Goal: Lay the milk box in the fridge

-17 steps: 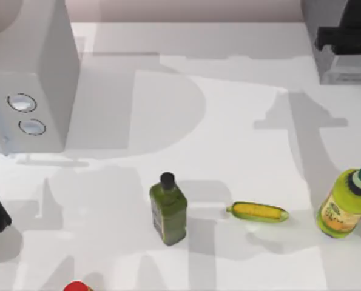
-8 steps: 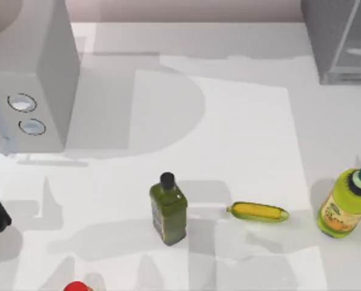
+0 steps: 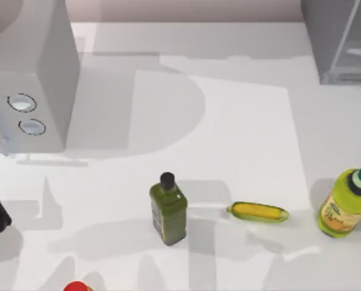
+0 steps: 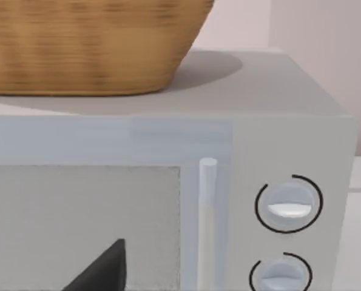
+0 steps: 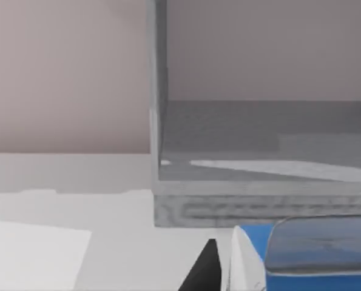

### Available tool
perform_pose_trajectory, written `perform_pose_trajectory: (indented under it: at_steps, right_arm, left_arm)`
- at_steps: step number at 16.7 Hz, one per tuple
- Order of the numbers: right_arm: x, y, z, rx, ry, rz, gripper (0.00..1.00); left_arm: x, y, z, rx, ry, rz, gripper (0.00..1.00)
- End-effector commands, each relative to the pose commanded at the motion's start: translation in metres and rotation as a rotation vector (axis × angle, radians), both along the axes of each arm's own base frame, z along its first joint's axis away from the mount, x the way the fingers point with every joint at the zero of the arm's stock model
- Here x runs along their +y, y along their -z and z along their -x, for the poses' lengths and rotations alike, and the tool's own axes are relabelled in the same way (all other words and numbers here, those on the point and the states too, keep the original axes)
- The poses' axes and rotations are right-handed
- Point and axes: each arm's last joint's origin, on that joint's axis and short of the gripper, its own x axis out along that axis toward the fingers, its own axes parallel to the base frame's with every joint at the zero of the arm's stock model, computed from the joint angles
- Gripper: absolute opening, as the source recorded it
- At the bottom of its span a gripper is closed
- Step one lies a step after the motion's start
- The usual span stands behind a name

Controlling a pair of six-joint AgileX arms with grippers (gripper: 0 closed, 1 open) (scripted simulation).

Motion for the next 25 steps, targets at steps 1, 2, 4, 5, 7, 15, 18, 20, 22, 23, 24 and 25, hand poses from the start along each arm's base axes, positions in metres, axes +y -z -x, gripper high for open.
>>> perform_pose_trajectory:
  at_steps: [1,2,4,5,7,15,18,20,22,23,24,25]
  right_arm:
    - [0.000,0.000,0.000,0.000,0.000,0.000,0.00]
    - [0.000,0.000,0.000,0.000,0.000,0.000,0.00]
    - [0.000,0.000,0.000,0.002,-0.002,-0.002,0.00]
    - [0.000,-0.002,0.000,-0.002,-0.003,-0.002,0.00]
    - [0.000,-0.013,-0.002,-0.022,-0.006,-0.003,0.00]
    - [-0.010,-0.086,-0.060,-0.071,-0.007,0.009,0.00]
    - [-0.022,-0.097,-0.112,-0.058,-0.003,0.013,0.00]
    - [-0.034,-0.092,-0.152,-0.044,0.000,0.013,0.00]
    - [-0.047,-0.077,-0.192,-0.030,0.001,0.011,0.00]
    - [-0.054,-0.066,-0.210,-0.022,0.001,0.010,0.00]
    - [-0.061,-0.053,-0.227,-0.015,0.001,0.008,0.00]
    - [-0.068,-0.039,-0.242,-0.009,0.001,0.006,0.00]
  left_arm:
    - [0.000,0.000,0.000,0.000,0.000,0.000,1.00]
    - [0.000,0.000,0.000,0.000,0.000,0.000,1.00]
    - [0.000,0.000,0.000,0.000,0.000,0.000,1.00]
    - [0.000,0.000,0.000,0.000,0.000,0.000,1.00]
    - [0.000,0.000,0.000,0.000,0.000,0.000,1.00]
    - [0.000,0.000,0.000,0.000,0.000,0.000,1.00]
    - [0.000,0.000,0.000,0.000,0.000,0.000,1.00]
    - [0.000,0.000,0.000,0.000,0.000,0.000,1.00]
    - [0.000,0.000,0.000,0.000,0.000,0.000,1.00]
    - [0.000,0.000,0.000,0.000,0.000,0.000,1.00]
    - [0.000,0.000,0.000,0.000,0.000,0.000,1.00]
    - [0.000,0.000,0.000,0.000,0.000,0.000,1.00]
